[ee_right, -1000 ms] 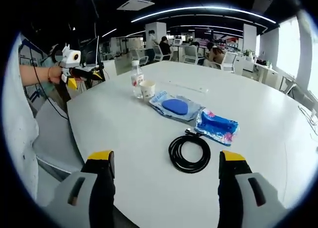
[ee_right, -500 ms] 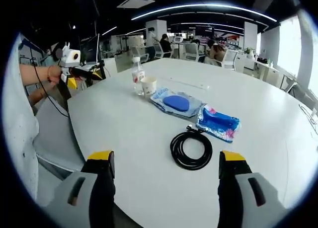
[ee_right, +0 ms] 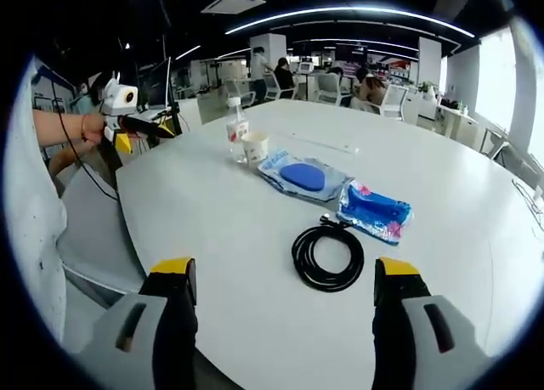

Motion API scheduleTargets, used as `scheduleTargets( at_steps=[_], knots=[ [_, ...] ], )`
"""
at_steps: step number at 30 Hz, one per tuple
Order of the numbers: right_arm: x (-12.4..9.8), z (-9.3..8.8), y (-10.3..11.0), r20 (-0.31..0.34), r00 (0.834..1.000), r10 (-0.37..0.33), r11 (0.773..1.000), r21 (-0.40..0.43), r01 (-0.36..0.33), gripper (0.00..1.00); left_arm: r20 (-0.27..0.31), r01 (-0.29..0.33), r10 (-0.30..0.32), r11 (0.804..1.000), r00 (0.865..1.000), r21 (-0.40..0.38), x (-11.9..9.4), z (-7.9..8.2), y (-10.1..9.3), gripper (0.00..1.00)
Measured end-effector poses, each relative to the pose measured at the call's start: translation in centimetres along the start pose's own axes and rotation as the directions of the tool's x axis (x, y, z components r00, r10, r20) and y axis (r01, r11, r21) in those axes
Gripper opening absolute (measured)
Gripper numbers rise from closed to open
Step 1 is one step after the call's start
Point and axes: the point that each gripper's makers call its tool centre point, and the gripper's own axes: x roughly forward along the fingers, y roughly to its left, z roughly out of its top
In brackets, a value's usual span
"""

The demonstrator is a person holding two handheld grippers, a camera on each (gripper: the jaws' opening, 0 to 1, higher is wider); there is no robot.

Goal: Arrange the tabletop items into an orderly group along one side of the table until the central work area is clear of visible clutter.

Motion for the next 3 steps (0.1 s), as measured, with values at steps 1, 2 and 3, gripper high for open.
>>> scheduleTargets(
  at_steps=[1,2,3],
  knots=[
    [-0.02,0.04,0.00,0.001,1.000,0.000,1.000,0.000,0.000,0.86,0.000,0.000,0.000,1.000,1.000,0.000,-0.01,0.00,0.00,0.93],
    [-0.03,0.08,-0.01,0.003,1.000,0.000,1.000,0.000,0.000,0.86,0.001,-0.001,0.001,1.000,1.000,-0.002,-0.02,0.00,0.00,0.93],
    [-0.03,0.07,-0.02,0.001,1.000,-0.001,1.000,-0.001,0.001,0.86,0.001,-0.002,0.002,1.000,1.000,-0.002,-0.04,-0.01,0.02,0.93]
  ],
)
